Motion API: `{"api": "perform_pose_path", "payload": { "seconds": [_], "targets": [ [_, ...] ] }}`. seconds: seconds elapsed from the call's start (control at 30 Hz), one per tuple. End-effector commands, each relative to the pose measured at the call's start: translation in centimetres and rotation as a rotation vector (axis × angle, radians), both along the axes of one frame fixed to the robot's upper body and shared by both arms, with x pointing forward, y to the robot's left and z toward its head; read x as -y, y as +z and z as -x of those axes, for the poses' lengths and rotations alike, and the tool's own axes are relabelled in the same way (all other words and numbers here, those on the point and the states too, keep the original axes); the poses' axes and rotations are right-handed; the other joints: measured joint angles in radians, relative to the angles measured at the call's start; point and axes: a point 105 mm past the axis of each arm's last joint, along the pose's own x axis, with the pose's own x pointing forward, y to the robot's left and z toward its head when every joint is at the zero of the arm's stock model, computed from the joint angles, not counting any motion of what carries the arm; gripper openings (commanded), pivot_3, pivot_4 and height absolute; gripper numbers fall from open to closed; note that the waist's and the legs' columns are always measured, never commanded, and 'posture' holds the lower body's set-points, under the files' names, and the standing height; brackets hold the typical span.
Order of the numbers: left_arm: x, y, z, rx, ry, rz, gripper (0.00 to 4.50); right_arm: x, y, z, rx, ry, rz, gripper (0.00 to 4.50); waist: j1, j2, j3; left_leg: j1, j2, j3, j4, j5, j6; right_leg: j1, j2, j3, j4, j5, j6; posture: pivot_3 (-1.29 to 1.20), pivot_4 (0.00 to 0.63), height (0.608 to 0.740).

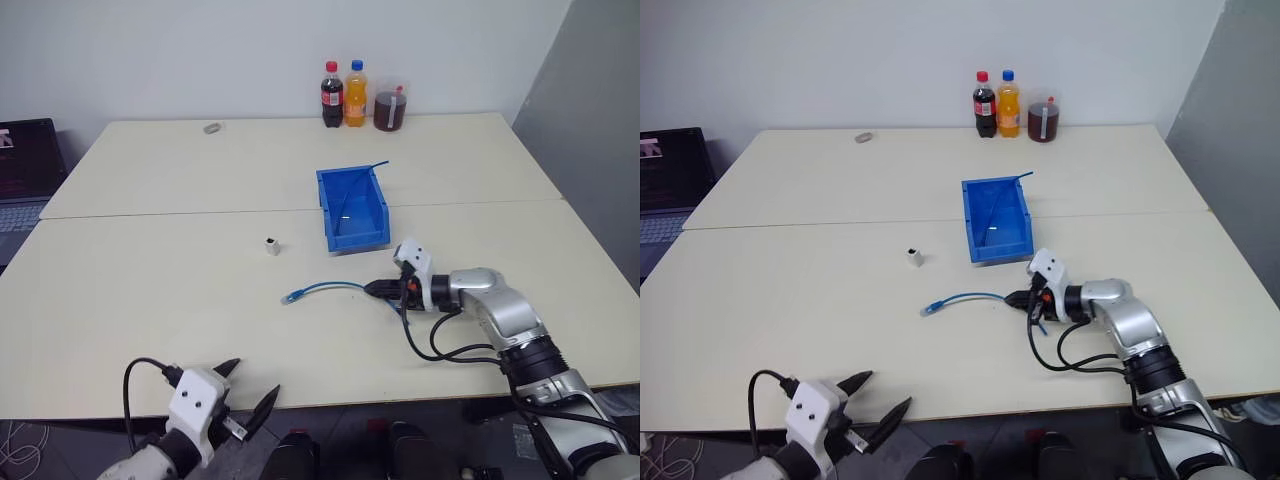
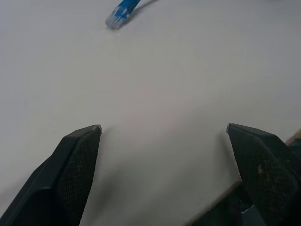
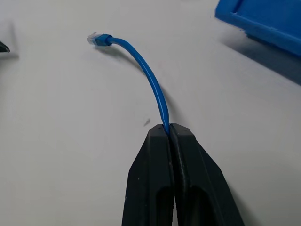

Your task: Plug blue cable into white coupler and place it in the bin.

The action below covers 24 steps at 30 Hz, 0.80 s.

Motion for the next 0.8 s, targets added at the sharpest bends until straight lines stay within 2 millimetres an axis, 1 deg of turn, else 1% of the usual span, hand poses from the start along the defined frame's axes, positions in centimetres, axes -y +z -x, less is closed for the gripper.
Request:
{"api": "perform_pose_path", "payload": {
  "seconds": [0.03, 0.13, 0.23, 0.27, 0.3, 0.33, 0.37, 0.43, 0.47, 0.53, 0.57, 0.63, 0.7, 0.77, 0.8],
  "targets": [
    [0.1, 0.1, 0.3, 0.04, 0.014, 0.01, 4.5, -0.4, 0.1, 0.2, 0.009, 0.04, -0.005, 0.56, 0.0, 0.0, 0.0, 0.0, 0.0, 0.0, 0.0, 0.0, 0.0, 0.0, 0.0, 0.0, 0.0, 0.0, 0.0, 0.0, 0.15, 0.74],
    [0.3, -0.6, 0.6, 0.038, -0.002, 0.037, 4.5, -0.2, 0.1, 0.3, 0.008, 0.047, -0.008, 1.38, -0.001, 0.0, 0.0, 0.0, 0.001, 0.0, 0.0, 0.0, 0.0, 0.0, 0.0, -0.001, 0.0, 0.0, 0.0, 0.0, 0.15, 0.74],
    [0.0, -1.4, 0.5, 0.039, -0.002, 0.034, 4.5, 0.0, 0.4, 0.1, 0.022, 0.035, -0.015, 2.13, -0.002, 0.0, 0.0, 0.001, 0.001, 0.0, 0.0, 0.0, 0.0, 0.0, 0.001, -0.001, 0.001, -0.003, 0.004, 0.0, 0.15, 0.74],
    [-0.2, -1.5, 0.5, 0.04, -0.001, 0.033, 4.5, 0.1, 0.5, 0.1, 0.027, 0.032, -0.014, 2.28, -0.002, 0.0, 0.0, 0.001, 0.001, 0.0, 0.0, 0.0, 0.0, 0.0, 0.001, -0.001, 0.001, -0.003, 0.004, 0.0, 0.15, 0.74],
    [-0.9, -1.6, 0.3, 0.041, -0.009, 0.018, 4.5, 0.5, 0.8, 0.2, 0.034, 0.026, -0.02, 2.57, -0.002, 0.0, 0.0, 0.001, 0.001, 0.0, 0.0, 0.0, 0.0, 0.0, 0.001, -0.001, 0.001, -0.002, 0.004, 0.0, 0.15, 0.74],
    [-1.3, -1.7, 0.2, 0.042, -0.014, 0.007, 4.5, 0.7, 1.0, 0.2, 0.038, 0.021, -0.023, 2.67, 0.0, 0.001, 0.0, 0.001, 0.001, 0.0, 0.0, 0.0, 0.0, 0.0, 0.001, -0.001, 0.001, -0.002, 0.004, 0.0, 0.15, 0.74],
    [-2.2, -1.6, -0.1, 0.039, -0.027, -0.013, 4.5, 1.2, 1.3, 0.5, 0.044, 0.018, -0.026, 3.06, 0.003, 0.001, 0.0, 0.001, 0.0, 0.0, 0.0, 0.0, 0.0, 0.0, 0.001, -0.001, 0.001, -0.002, 0.004, 0.0, 0.15, 0.74],
    [-3.4, -1.5, -0.6, 0.035, -0.047, -0.038, 4.5, 1.7, 1.7, 1.0, 0.047, 0.018, -0.028, 3.52, 0.007, 0.001, 0.0, 0.001, 0.0, -0.002, 0.0, 0.0, 0.0, 0.0, 0.001, -0.002, 0.002, -0.002, 0.004, 0.0, 0.15, 0.74],
    [-4.4, -1.4, -1.0, 0.041, -0.053, -0.067, 4.5, 2.0, 2.0, 1.4, 0.044, 0.017, -0.035, 3.8, 0.006, 0.001, 0.0, 0.001, 0.001, -0.001, 0.0, 0.0, 0.0, 0.0, 0.001, -0.002, 0.002, -0.002, 0.004, 0.0, 0.15, 0.74],
    [-6.8, -0.7, -2.8, 0.052, -0.075, -0.128, 4.5, 2.8, 2.5, 2.7, 0.059, 0.022, -0.039, 3.8, 0.006, 0.002, 0.0, 0.001, 0.001, -0.002, 0.0, 0.0, 0.0, 0.0, 0.001, -0.003, 0.002, -0.003, 0.004, 0.0, 0.15, 0.74],
    [-7.6, -0.4, -3.6, 0.056, -0.089, -0.147, 4.5, 3.0, 2.7, 3.2, 0.064, 0.025, -0.038, 3.8, 0.01, 0.002, 0.0, 0.001, 0.001, -0.001, -0.001, 0.0, 0.0, 0.0, 0.001, -0.002, 0.002, -0.003, 0.004, 0.0, 0.15, 0.74],
    [-8.6, 0.6, -5.6, 0.062, -0.133, -0.156, 4.5, 3.4, 3.2, 4.1, 0.076, 0.025, -0.037, 3.8, 0.01, 0.003, 0.0, 0.001, 0.002, -0.003, 0.0, 0.0, 0.0, 0.0, 0.001, -0.005, 0.002, -0.003, 0.003, 0.0, 0.15, 0.74],
    [-8.3, 2.0, -8.8, 0.063, -0.224, -0.159, 4.5, 3.5, 4.2, 5.0, 0.091, 0.019, -0.052, 3.8, 0.008, 0.004, 0.001, 0.001, 0.002, -0.003, 0.0, 0.0, 0.0, 0.0, 0.004, -0.006, 0.003, -0.003, 0.003, 0.0, 0.15, 0.74],
    [-7.6, 2.8, -10.5, 0.062, -0.299, -0.174, 4.5, 3.4, 4.8, 5.5, 0.093, 0.012, -0.067, 3.8, 0.009, 0.003, 0.001, 0.0, 0.001, -0.002, 0.001, 0.0, 0.0, 0.0, 0.004, -0.006, 0.004, -0.003, 0.004, 0.0, 0.15, 0.74],
    [-7.0, 3.0, -11.3, 0.057, -0.34, -0.171, 4.5, 3.3, 5.1, 5.7, 0.091, 0.009, -0.074, 3.8, 0.008, 0.002, 0.0, 0.0, 0.001, -0.003, 0.001, 0.001, 0.0, 0.0, 0.004, -0.007, 0.003, -0.002, 0.004, 0.0, 0.15, 0.74]
  ]
}}
